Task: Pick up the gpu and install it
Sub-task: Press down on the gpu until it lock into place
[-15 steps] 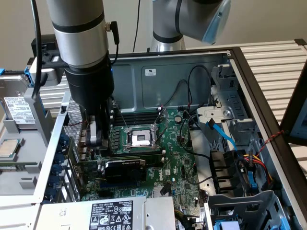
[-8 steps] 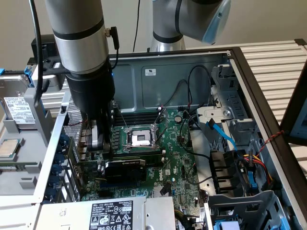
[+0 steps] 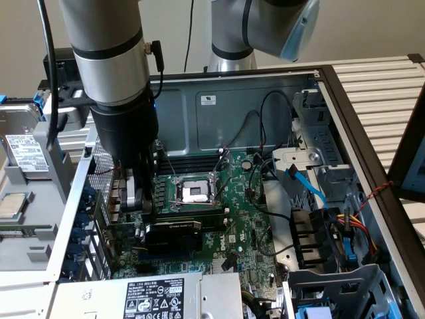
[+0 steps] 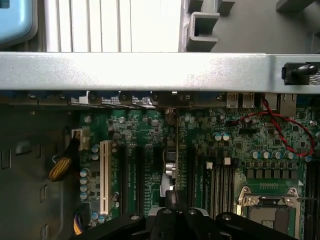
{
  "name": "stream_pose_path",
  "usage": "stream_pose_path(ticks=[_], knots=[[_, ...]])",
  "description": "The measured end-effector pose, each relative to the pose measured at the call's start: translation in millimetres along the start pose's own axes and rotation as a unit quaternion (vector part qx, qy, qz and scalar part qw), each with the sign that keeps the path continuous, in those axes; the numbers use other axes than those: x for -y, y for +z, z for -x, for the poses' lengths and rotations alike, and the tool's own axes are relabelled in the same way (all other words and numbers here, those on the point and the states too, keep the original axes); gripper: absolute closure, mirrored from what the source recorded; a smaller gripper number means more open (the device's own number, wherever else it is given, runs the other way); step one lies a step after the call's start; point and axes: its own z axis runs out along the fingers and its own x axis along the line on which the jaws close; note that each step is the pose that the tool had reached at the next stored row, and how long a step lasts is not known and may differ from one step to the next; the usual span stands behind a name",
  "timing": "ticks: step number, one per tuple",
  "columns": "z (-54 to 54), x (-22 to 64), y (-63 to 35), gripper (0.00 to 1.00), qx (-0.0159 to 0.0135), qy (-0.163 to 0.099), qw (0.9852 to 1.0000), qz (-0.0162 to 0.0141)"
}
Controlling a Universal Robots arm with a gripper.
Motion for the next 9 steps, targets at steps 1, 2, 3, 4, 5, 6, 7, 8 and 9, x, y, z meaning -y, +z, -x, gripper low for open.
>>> stream_pose_path(ticks=[1,2,3,4,5,6,7,8,9], knots=[[0.0,0.0,0.6,0.89,0.0005,0.000,1.0000,-0.0001],[0.0,-0.1,1.4,0.89,0.0010,0.000,1.0000,-0.0001],[0.1,-0.4,2.2,0.89,0.0014,0.000,1.0000,-0.0001],[0.1,-0.6,2.8,0.89,0.0016,0.000,1.0000,-0.0001],[0.1,-0.9,3.2,0.89,0.0018,0.000,1.0000,0.0000],[0.1,-1.2,3.4,0.89,0.0019,0.000,1.0000,0.0000],[0.1,-1.3,3.7,0.89,0.0020,0.000,1.0000,0.0000],[0.2,-1.4,3.9,0.89,0.0020,0.000,1.0000,0.0000],[0.2,-1.4,4.5,0.89,0.0022,0.000,1.0000,-0.0001]])
